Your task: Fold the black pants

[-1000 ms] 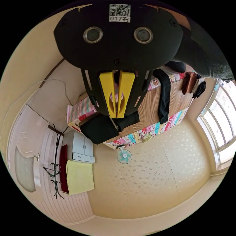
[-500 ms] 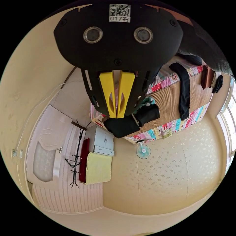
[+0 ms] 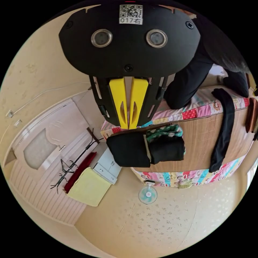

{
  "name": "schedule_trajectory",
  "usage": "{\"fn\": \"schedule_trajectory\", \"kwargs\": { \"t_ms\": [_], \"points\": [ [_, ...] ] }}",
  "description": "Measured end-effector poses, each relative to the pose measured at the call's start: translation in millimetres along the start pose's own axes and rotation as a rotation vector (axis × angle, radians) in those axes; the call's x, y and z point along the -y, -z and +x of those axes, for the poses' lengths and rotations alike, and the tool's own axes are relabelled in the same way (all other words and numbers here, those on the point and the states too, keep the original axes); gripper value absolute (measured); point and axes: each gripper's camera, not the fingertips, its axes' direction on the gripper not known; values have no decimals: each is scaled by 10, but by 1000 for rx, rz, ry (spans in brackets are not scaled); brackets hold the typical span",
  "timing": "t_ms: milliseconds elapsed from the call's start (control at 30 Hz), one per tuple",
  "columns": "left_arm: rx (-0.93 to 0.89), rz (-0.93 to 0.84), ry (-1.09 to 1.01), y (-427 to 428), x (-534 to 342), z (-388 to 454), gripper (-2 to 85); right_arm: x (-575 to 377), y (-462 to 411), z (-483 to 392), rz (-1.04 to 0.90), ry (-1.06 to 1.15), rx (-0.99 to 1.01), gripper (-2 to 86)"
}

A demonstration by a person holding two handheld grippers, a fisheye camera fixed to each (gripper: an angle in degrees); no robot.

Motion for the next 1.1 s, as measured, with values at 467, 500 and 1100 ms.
{"fn": "schedule_trajectory", "kwargs": {
  "t_ms": [467, 500, 1100],
  "points": [
    [-8, -163, -193, -1145, 1194, -123, 83, 152, -1863, -3750, -321, 318, 1332, 32],
    [-39, -165, -166, -1202, 1248, -202, 84, 76, -1960, -4059, -375, 343, 1293, 43],
    [-100, -120, -125, -1180, 1460, -697, 80, -1109, -2978, -5370, -702, 324, 1287, 28]
  ]
}}
